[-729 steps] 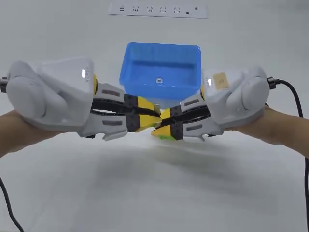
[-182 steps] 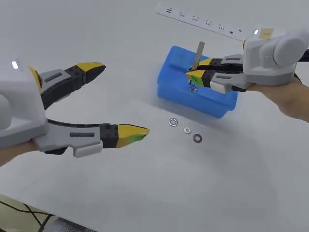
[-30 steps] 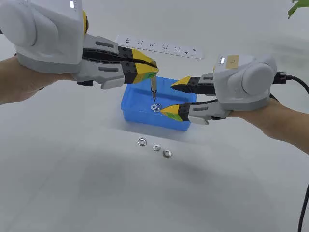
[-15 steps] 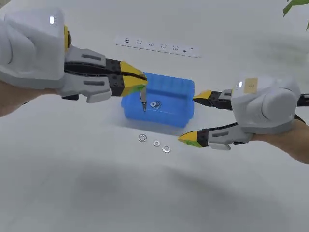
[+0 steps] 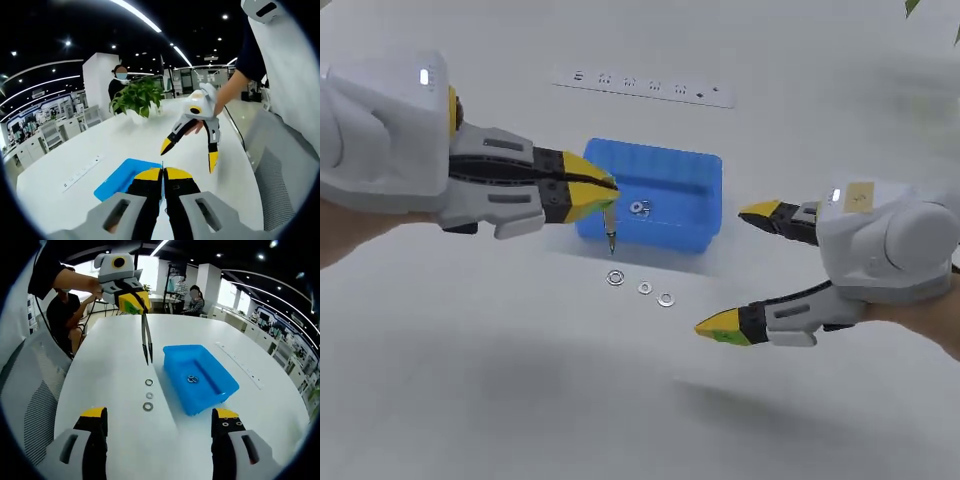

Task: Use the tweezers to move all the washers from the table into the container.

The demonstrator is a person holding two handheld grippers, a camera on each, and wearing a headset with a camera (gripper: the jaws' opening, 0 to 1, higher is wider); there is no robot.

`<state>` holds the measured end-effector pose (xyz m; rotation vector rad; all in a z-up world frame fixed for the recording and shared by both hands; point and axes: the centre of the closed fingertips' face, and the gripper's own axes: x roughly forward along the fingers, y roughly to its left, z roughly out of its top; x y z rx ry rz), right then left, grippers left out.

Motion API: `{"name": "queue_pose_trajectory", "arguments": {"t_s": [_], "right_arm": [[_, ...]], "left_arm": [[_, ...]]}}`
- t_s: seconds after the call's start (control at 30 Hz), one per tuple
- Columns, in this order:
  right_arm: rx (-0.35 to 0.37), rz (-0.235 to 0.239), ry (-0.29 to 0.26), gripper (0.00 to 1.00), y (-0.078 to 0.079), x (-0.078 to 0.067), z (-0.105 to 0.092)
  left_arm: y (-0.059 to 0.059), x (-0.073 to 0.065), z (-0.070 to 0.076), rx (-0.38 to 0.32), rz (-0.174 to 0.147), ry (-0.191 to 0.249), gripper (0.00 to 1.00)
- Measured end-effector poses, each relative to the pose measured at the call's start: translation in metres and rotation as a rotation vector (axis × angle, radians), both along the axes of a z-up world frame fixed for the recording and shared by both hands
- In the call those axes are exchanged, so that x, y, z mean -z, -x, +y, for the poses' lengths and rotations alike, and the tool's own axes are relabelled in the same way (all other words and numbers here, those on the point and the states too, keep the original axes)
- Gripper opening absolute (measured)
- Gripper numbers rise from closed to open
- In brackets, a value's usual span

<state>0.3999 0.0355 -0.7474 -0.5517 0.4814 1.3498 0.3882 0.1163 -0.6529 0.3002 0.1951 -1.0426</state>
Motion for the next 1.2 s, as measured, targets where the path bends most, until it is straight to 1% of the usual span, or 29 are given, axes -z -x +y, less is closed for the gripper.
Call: {"name": "queue_pose_trajectory", "arguments": {"t_s": [0.03,0.07,0.17,0.23,0.27,0.3,0.33,0.4,0.53,0.7,0.93,1.07,1.2], "right_arm": [[0.006,0.003,-0.003,0.88,0.000,0.001,-0.001],[0.010,0.007,-0.003,0.89,0.001,0.002,-0.002],[0.024,0.022,0.002,0.91,0.004,0.008,-0.006],[0.045,0.038,0.008,0.91,0.004,0.011,-0.009],[0.064,0.054,0.005,0.92,0.004,0.012,-0.011],[0.075,0.079,-0.020,0.93,0.006,0.011,-0.010],[0.082,0.084,-0.032,0.93,0.007,0.009,-0.009],[0.087,0.084,-0.028,0.94,0.008,0.010,-0.009],[0.090,0.094,-0.023,0.99,0.013,0.014,-0.010],[0.098,0.115,-0.029,1.00,0.018,0.019,-0.012],[0.101,0.133,-0.037,1.00,0.021,0.023,-0.014],[0.104,0.154,-0.054,1.00,0.024,0.024,-0.012],[0.093,0.153,-0.041,1.00,0.027,0.028,-0.011]], "left_arm": [[0.001,0.003,0.000,0.002,0.004,-0.003,0.05],[0.001,0.007,0.000,0.001,0.018,-0.002,0.05],[0.003,0.015,0.000,-0.001,0.037,-0.003,0.05],[0.004,0.017,-0.001,0.001,0.041,-0.003,0.05],[0.004,0.019,-0.002,0.002,0.045,0.000,0.05],[0.004,0.020,-0.003,0.003,0.046,0.002,0.05],[0.004,0.021,-0.003,0.003,0.045,0.002,0.05],[0.005,0.023,-0.004,0.005,0.049,0.006,0.05],[0.004,0.028,-0.005,0.009,0.057,0.010,0.05],[0.004,0.038,-0.009,0.025,0.067,-0.004,0.05],[0.000,0.039,-0.008,0.017,0.070,-0.002,0.05],[0.001,0.040,-0.008,0.019,0.070,-0.006,0.05],[0.001,0.040,-0.008,0.015,0.066,-0.006,0.05]]}}
